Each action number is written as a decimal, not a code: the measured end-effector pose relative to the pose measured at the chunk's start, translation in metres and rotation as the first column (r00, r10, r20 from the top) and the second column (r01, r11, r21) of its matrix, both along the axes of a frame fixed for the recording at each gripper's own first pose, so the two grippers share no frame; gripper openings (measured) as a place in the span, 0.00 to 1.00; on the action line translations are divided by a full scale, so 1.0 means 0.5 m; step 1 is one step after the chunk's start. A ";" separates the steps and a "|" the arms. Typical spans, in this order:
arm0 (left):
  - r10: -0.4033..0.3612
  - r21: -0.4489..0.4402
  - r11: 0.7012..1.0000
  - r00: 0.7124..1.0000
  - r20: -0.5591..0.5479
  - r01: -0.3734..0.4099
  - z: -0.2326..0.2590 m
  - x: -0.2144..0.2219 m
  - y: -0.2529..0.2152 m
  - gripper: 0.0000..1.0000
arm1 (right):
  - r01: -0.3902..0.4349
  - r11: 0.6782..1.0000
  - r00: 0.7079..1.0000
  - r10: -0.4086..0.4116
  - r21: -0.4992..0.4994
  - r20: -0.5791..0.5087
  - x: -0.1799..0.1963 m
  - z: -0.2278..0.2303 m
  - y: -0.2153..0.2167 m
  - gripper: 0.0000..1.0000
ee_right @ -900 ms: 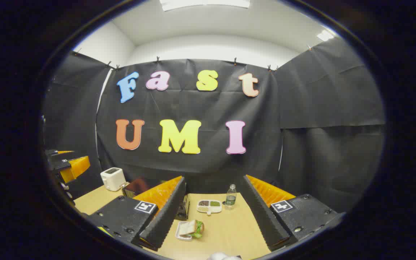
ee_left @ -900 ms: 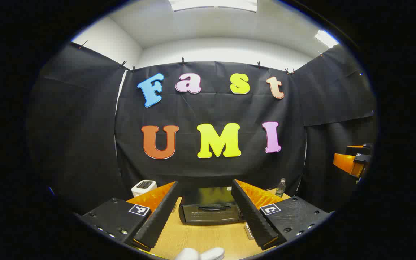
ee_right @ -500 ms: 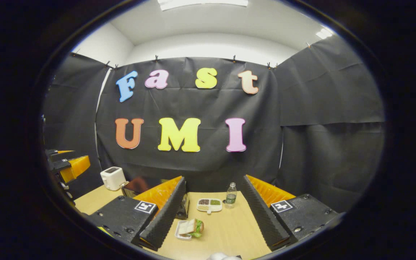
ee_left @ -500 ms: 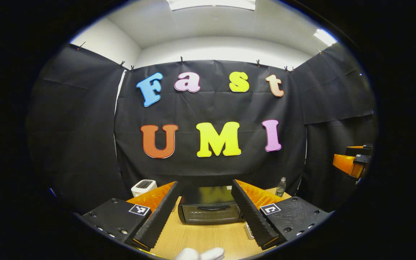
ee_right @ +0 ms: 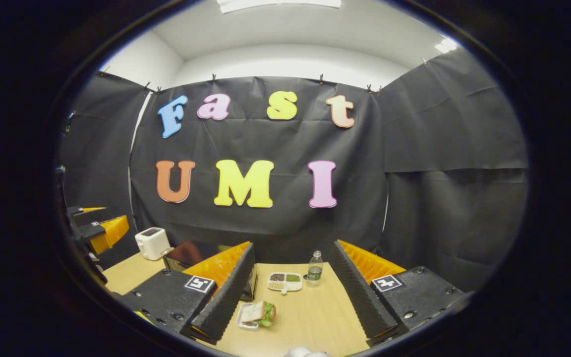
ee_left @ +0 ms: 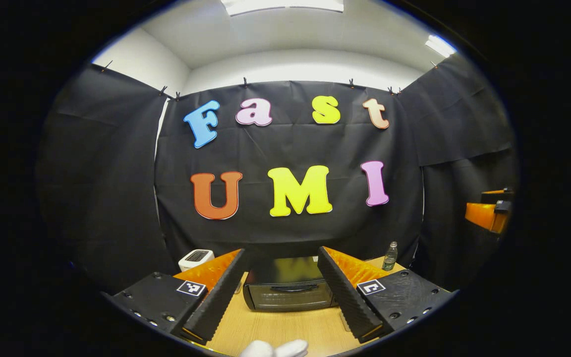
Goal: Open the electric oven with the left hand, put the food in, and close the electric oven.
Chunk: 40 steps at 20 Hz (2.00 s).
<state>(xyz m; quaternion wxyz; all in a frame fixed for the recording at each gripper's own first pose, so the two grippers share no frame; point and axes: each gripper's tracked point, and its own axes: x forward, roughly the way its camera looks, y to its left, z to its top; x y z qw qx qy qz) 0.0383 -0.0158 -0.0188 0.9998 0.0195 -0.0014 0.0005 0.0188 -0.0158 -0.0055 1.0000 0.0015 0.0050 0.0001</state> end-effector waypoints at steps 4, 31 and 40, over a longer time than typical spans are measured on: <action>-0.020 -0.018 1.000 1.000 -0.007 0.020 -0.055 0.070 -0.019 0.95 | 0.025 1.000 1.000 -0.025 -0.008 0.007 0.004 0.011 -0.025 0.91; -0.032 -0.023 0.999 0.938 -0.344 0.025 -0.505 0.396 -0.060 0.98 | 0.225 0.968 0.964 -0.238 -0.108 -0.120 -0.001 -0.045 -0.125 1.00; -0.038 -0.020 0.999 0.933 -0.357 0.033 -0.524 0.311 -0.062 0.98 | 0.198 0.977 0.965 -0.209 -0.084 -0.156 -0.011 -0.080 -0.106 0.92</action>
